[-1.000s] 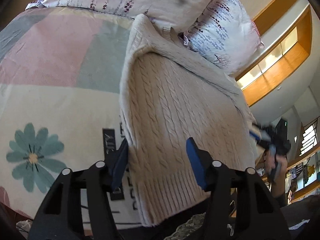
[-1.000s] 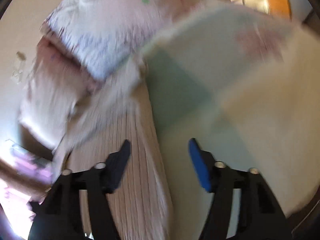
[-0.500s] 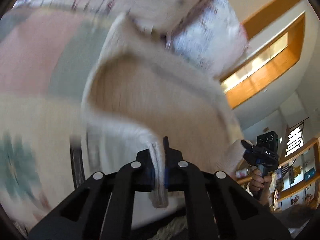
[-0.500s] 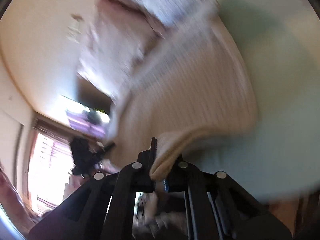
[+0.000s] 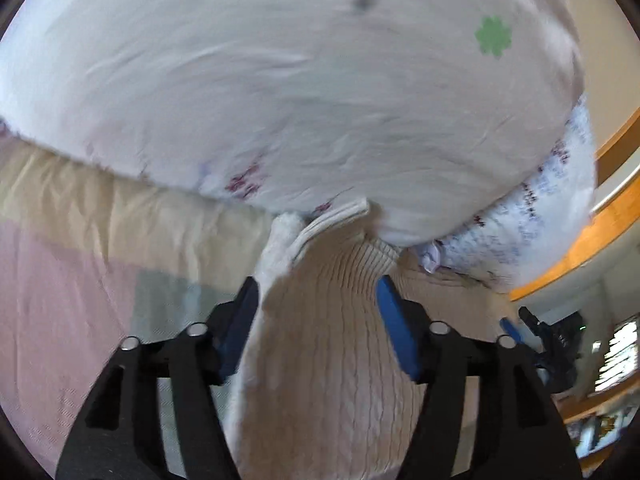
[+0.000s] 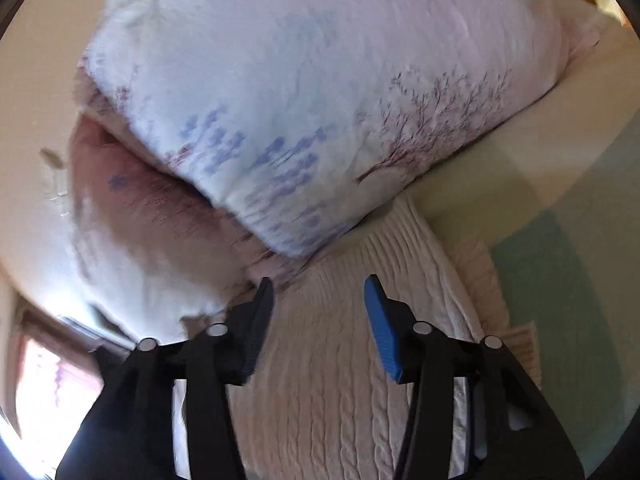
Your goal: Fold small clothes
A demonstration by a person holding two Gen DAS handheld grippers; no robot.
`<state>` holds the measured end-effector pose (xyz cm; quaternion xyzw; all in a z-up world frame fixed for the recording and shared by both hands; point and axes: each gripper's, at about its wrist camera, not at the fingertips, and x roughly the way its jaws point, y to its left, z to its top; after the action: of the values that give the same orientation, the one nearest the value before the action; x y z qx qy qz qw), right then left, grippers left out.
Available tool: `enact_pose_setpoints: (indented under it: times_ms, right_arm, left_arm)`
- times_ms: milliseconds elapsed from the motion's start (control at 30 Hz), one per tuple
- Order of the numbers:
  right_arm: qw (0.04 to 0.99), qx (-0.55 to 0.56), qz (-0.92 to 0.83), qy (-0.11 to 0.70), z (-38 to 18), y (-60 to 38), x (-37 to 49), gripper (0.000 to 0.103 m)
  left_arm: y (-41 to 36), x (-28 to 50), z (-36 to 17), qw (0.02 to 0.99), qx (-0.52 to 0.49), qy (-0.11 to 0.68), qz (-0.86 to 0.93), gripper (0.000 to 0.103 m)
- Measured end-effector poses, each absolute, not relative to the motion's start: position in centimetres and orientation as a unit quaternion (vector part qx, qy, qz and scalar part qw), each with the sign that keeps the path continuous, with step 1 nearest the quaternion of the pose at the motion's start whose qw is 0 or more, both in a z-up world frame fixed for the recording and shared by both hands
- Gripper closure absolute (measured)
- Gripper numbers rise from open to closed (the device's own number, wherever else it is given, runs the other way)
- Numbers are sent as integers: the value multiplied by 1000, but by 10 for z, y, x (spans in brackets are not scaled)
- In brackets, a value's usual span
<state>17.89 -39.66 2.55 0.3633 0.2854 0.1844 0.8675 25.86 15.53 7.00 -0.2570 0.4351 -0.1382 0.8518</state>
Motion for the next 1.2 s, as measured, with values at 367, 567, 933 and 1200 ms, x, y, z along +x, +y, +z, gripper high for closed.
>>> enact_pose_setpoints:
  times_ms: [367,567,933,1200]
  right_arm:
    - [872,343,199,287,10,-422,136,21]
    - [883,344,197,253,24,-445,105,21]
    - [892,355,109,258,22,-498,101,21]
    - [879,320,158,316,29,-469,135,23]
  left_arm:
    - [146,248,19,789,-332,491,-161,82]
    - [100,241,75,784,-379,428,-242,86]
    - [-158,286,57,554,-491,458,-492,65]
    - [-64,243,97,801,-256,419,-341,20]
